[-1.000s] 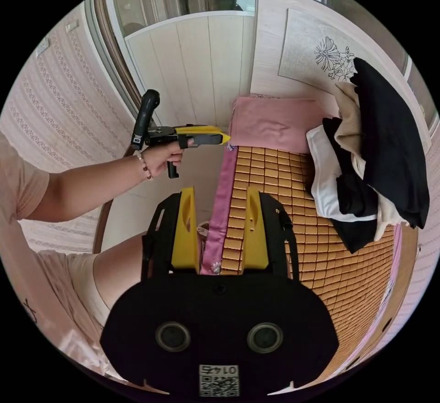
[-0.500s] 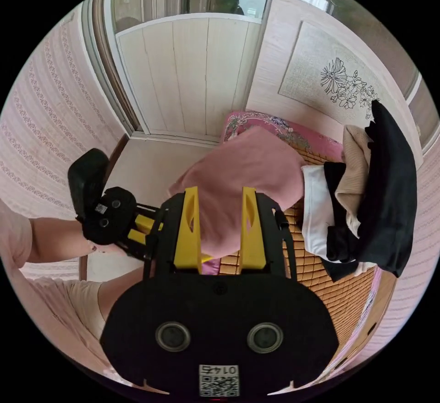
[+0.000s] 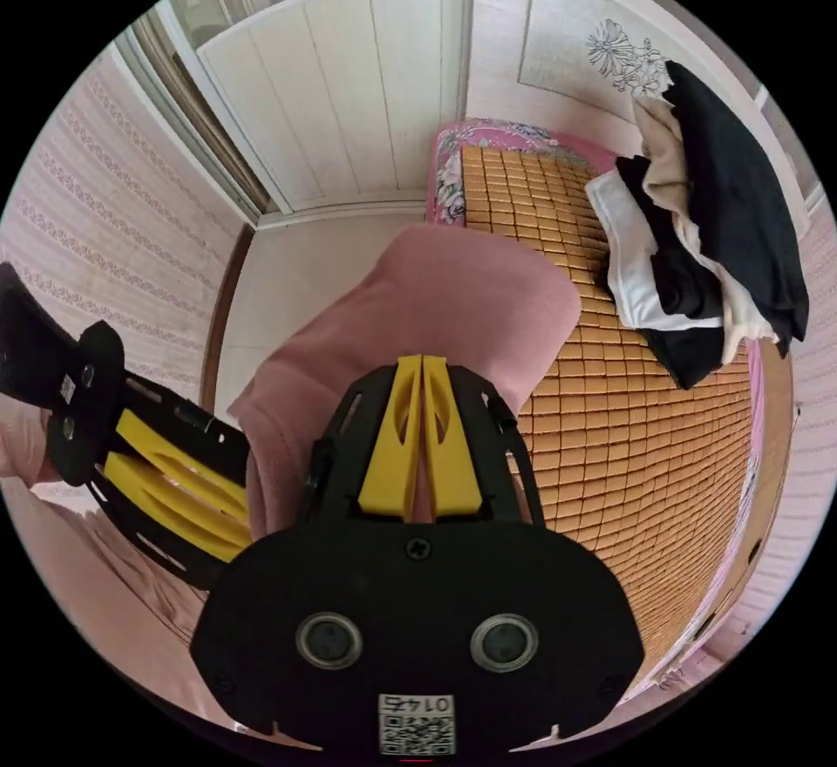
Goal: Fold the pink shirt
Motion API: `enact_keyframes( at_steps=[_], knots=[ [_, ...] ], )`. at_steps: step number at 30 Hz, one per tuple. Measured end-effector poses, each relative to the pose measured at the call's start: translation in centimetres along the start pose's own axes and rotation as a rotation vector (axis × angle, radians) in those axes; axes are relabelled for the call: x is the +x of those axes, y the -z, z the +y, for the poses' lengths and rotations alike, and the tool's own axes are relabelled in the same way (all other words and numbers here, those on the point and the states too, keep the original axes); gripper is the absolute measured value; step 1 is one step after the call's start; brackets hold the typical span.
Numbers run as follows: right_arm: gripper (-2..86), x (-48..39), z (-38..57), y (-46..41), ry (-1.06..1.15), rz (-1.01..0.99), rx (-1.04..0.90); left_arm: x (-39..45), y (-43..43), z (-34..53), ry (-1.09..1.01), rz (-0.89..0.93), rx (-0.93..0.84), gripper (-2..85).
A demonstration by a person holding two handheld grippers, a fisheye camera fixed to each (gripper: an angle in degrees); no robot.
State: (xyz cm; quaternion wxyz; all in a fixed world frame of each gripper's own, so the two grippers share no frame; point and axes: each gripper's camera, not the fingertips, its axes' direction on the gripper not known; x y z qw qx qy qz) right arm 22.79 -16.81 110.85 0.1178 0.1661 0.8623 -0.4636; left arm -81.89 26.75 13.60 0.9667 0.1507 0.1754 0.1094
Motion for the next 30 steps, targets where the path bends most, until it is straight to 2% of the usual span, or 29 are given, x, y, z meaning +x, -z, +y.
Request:
enact_keyframes(
  at_steps=[4,6,9,12,15,18,20,21,23,25,28,29,30],
  knots=[
    [-0.6,4.3,5.2,8.9,-0.123,0.069,0.213,3.6,0.9,-5.3,-0.095,0.027,0.122,-0.1],
    [-0.5,6.0,8.5,12.6,-0.162,0.042,0.286,5.0,1.4,-7.3,-0.110,0.065,0.176,0.0],
    [-0.4,7.8,15.0,17.6,-0.211,-0.047,0.433,6.0,1.9,-9.8,-0.084,0.188,0.284,0.0],
    [-0.4,9.1,21.5,20.8,-0.294,0.007,0.574,6.9,0.2,-13.1,-0.097,0.290,0.307,0.0],
    [-0.4,11.3,27.1,24.0,-0.407,0.074,0.652,9.9,-2.5,-18.5,-0.195,0.309,0.265,0.3],
    [-0.4,13.1,34.2,28.5,-0.522,0.079,0.857,14.9,-4.4,-24.2,-0.350,0.371,0.274,0.9],
    [-0.3,12.8,40.6,31.4,-0.565,0.107,1.017,20.9,-5.6,-27.5,-0.541,0.406,0.278,1.9],
    [-0.3,12.6,42.2,31.8,-0.580,0.126,1.039,22.5,-6.1,-28.0,-0.598,0.414,0.267,2.2],
    [-0.3,11.3,48.4,31.3,-0.663,0.222,1.007,28.4,-9.6,-28.3,-0.783,0.456,0.141,3.4],
    [-0.1,11.3,52.7,28.3,-0.769,0.221,0.870,31.2,-14.1,-26.8,-0.826,0.494,-0.026,4.1],
    [0.2,12.1,59.2,19.9,-1.035,-0.016,0.591,32.4,-25.0,-20.6,-0.775,0.480,-0.339,4.9],
    [0.4,11.6,61.0,17.1,-1.097,-0.060,0.498,31.7,-29.3,-17.5,-0.734,0.414,-0.525,4.8],
    [0.6,11.3,61.7,16.1,-1.124,-0.059,0.458,31.3,-30.8,-16.2,-0.714,0.383,-0.604,4.8]
  ],
)
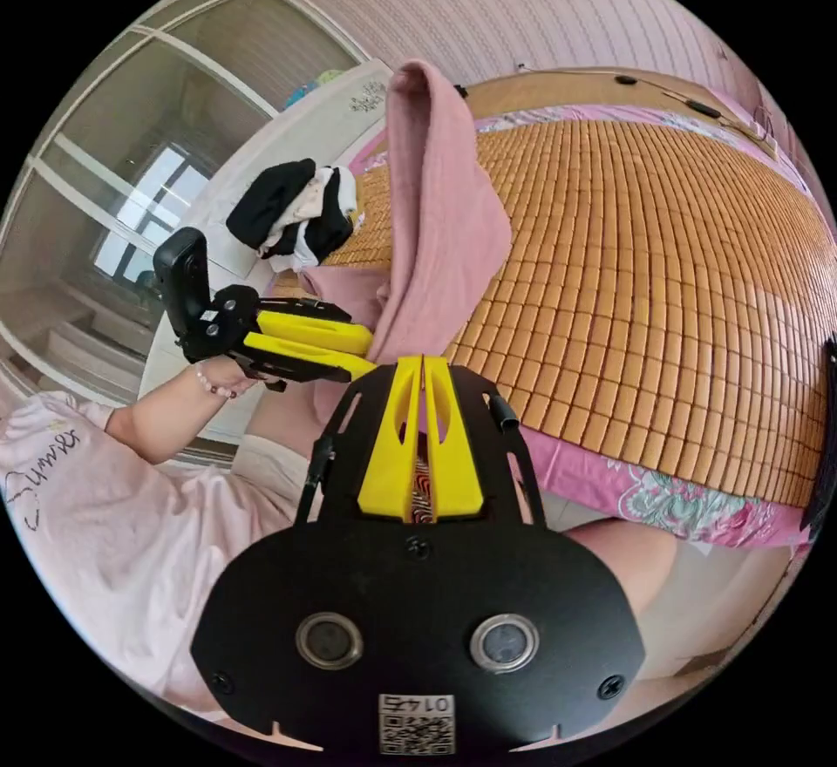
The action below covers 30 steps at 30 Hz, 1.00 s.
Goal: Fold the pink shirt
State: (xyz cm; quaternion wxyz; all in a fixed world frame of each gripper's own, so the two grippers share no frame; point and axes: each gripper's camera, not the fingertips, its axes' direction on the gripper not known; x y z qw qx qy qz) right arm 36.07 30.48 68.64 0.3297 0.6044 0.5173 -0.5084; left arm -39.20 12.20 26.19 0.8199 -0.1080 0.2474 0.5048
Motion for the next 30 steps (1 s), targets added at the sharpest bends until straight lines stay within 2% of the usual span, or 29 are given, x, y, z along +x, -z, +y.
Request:
enact_keyframes(
  at_steps=[1,3,5,8,11,14,18,20,22,25,30],
  knots=[
    [0.9,1.1,1.6,-0.6,-0.036,0.053,-0.031,-0.4,-2.3,1.4,0.054,0.048,-0.058,4.2],
    [2.0,2.3,3.2,-0.4,-0.069,0.096,-0.025,-1.0,-2.6,3.5,0.146,0.165,-0.003,4.0],
    [7.0,3.7,4.0,0.5,-0.097,0.161,0.030,-2.6,-0.9,6.1,0.307,0.233,0.109,4.4],
    [13.0,5.7,3.3,1.7,-0.145,0.313,0.086,-4.9,1.6,8.9,0.504,0.117,0.191,5.1],
    [13.8,8.1,2.3,2.8,-0.191,0.451,0.153,-7.1,2.7,10.8,0.657,0.022,0.204,6.8],
    [13.7,11.2,1.4,3.2,-0.280,0.467,0.139,-8.6,1.8,11.2,0.765,-0.021,0.171,9.8],
    [10.6,14.3,0.8,1.8,-0.338,0.369,0.037,-9.6,-1.3,9.4,0.779,0.063,0.099,11.6],
    [6.6,15.5,0.9,1.1,-0.349,0.332,-0.016,-9.9,-3.7,7.8,0.776,0.114,0.027,9.1],
    [3.5,15.7,1.2,2.4,-0.359,0.292,0.027,-10.2,-4.5,6.9,0.782,0.084,-0.018,5.9],
    [1.2,15.9,2.8,6.1,-0.342,0.106,0.179,-10.0,-3.0,6.2,0.763,0.060,0.047,3.5],
    [0.8,14.2,5.7,13.6,-0.109,0.030,0.325,-8.0,4.7,4.0,0.551,-0.101,0.278,1.2]
  ],
)
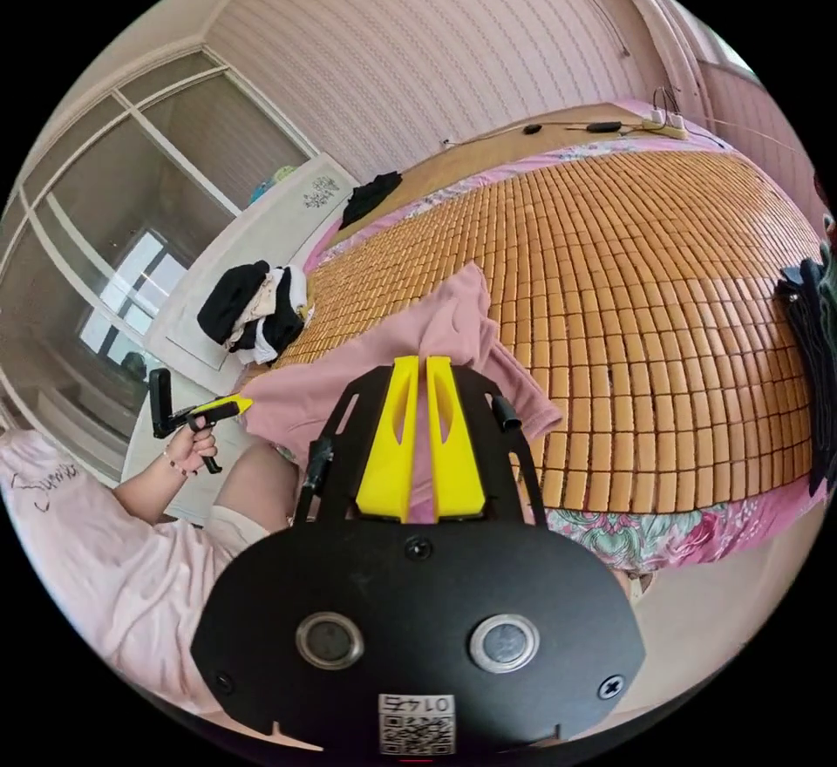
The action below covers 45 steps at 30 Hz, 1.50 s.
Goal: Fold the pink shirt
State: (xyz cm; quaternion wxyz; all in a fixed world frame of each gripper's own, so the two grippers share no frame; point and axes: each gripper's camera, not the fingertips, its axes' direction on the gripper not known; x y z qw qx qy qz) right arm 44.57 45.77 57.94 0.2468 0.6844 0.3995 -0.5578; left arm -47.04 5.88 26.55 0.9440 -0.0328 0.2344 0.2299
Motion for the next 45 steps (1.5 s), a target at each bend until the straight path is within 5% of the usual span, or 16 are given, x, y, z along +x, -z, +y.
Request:
enact_keyframes(
  at_steps=[8,14,20,29,34,41,45],
  knots=[
    [1.0,-7.9,-7.1,14.4,0.455,-0.109,0.373,2.7,10.8,-10.1,-0.211,0.028,0.378,0.4],
    [2.6,-7.8,-18.2,12.3,0.333,0.053,0.412,1.8,8.0,-21.3,-0.126,-0.025,0.416,4.1],
    [7.4,-2.8,-18.5,3.2,0.149,0.277,0.162,-2.7,-0.1,-23.7,0.109,-0.019,0.215,6.5],
    [14.3,-5.2,3.8,-9.7,0.251,0.260,-0.375,-0.3,-11.1,-8.8,-0.079,-0.088,-0.318,8.4],
    [16.0,-7.2,6.1,-10.1,0.313,0.432,-0.316,-1.2,-11.5,-4.9,0.025,-0.216,-0.426,8.7],
    [14.7,-4.2,4.9,-8.2,0.096,0.249,-0.354,-3.1,-10.3,-4.6,0.100,-0.240,-0.367,9.4],
    [8.3,-4.2,4.4,-9.3,0.160,0.359,-0.388,-2.3,-12.1,-4.4,0.062,-0.283,-0.405,9.6]
  ],
)
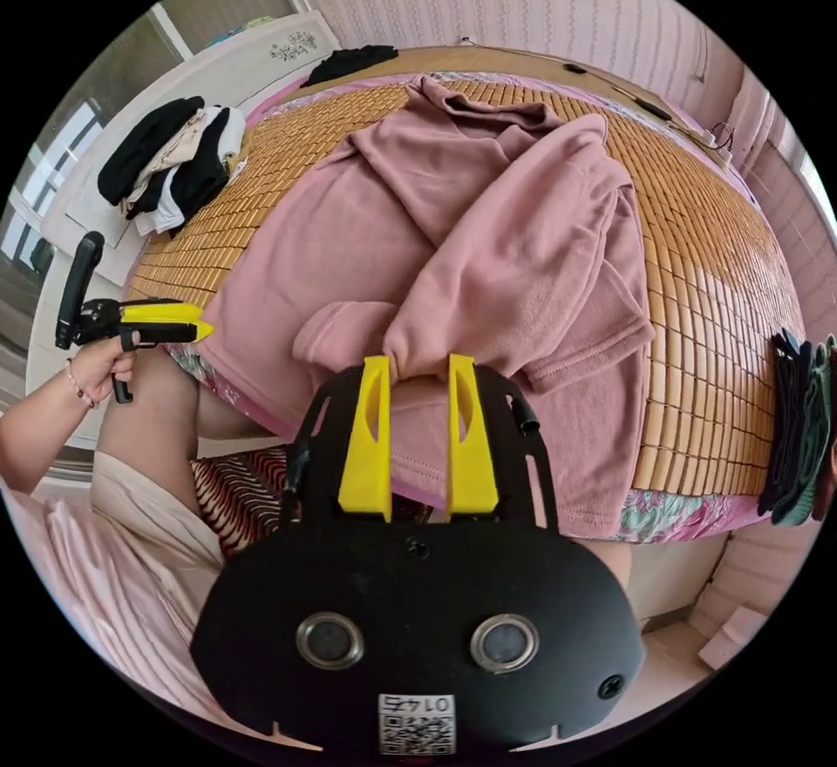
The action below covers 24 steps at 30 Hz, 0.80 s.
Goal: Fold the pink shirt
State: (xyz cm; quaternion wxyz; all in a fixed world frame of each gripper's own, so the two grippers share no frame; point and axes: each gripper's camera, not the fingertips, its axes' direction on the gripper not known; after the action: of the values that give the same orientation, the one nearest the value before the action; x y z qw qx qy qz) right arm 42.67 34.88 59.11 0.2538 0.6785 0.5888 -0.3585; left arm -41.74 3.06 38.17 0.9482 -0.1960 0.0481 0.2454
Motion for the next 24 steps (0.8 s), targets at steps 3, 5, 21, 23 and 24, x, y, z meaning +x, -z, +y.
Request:
enact_keyframes(
  at_steps=[3,5,21,23,24],
  knots=[
    [6.2,2.8,-0.4,2.5,-0.061,-0.123,0.059,0.4,0.1,-0.1,-0.021,0.001,0.005,8.0],
    [5.7,7.0,0.4,7.0,-0.143,-0.125,0.208,0.4,0.7,0.2,-0.015,0.001,0.015,7.2],
    [11.6,15.8,7.8,7.4,-0.416,0.076,0.200,24.0,-0.9,-15.6,-0.634,0.198,0.058,10.9],
    [11.3,13.7,7.5,4.7,-0.373,0.027,0.128,25.4,-4.2,-17.2,-0.645,0.089,-0.073,9.8],
    [10.6,13.3,7.3,4.3,-0.347,0.027,0.107,25.4,-5.0,-17.2,-0.654,0.068,-0.110,9.3]
  ],
)
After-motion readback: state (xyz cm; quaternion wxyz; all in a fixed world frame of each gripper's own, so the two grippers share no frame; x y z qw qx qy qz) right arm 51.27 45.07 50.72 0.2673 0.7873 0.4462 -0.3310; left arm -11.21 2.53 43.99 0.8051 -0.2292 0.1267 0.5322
